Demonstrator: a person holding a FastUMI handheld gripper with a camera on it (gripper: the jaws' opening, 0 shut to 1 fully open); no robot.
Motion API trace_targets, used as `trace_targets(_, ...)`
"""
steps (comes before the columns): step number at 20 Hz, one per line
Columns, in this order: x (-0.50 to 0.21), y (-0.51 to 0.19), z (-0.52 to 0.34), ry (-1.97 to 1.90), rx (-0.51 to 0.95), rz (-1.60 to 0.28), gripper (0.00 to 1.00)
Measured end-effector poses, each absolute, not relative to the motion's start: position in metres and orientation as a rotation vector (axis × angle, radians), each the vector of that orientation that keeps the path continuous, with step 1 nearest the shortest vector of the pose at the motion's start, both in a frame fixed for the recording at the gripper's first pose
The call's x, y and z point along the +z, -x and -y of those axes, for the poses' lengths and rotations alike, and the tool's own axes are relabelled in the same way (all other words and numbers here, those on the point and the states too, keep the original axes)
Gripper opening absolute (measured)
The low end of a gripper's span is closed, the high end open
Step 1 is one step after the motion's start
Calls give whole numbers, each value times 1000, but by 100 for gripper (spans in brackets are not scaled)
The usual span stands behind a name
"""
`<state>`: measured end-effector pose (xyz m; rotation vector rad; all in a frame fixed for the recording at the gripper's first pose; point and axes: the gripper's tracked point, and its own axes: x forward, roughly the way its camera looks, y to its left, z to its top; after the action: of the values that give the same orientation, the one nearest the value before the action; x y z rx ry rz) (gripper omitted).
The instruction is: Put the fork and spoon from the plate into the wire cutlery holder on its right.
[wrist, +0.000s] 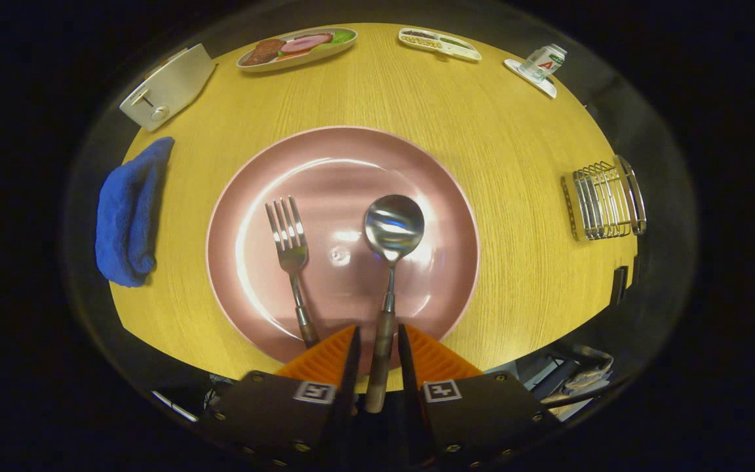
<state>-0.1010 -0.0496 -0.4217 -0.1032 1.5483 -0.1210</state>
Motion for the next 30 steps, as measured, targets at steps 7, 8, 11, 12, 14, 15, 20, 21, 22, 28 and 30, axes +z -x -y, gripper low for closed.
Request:
trace_targets(7,-404,96,47,192,-92,-1525,8)
trace_targets(8,-398,93,45,195,-92,-1512,8)
trace_targets(11,-379,85,44,223,-97,-1475,8)
trace_targets(12,-376,84,43,230,-95,-1464,8)
trace_targets(14,-365,76,43,249,-91,-1443,8)
trace_targets(15,-359,75,43,263,-93,-1433,8)
trace_targets(20,-323,55,54,245,-153,-1363,8)
trace_targets(21,-317,51,61,243,-170,-1351,8)
trace_targets(22,-310,46,69,239,-190,-1342,8)
trace_targets(28,-289,31,124,152,-318,-1310,8)
trace_targets(30,-286,31,147,121,-369,-1315,8)
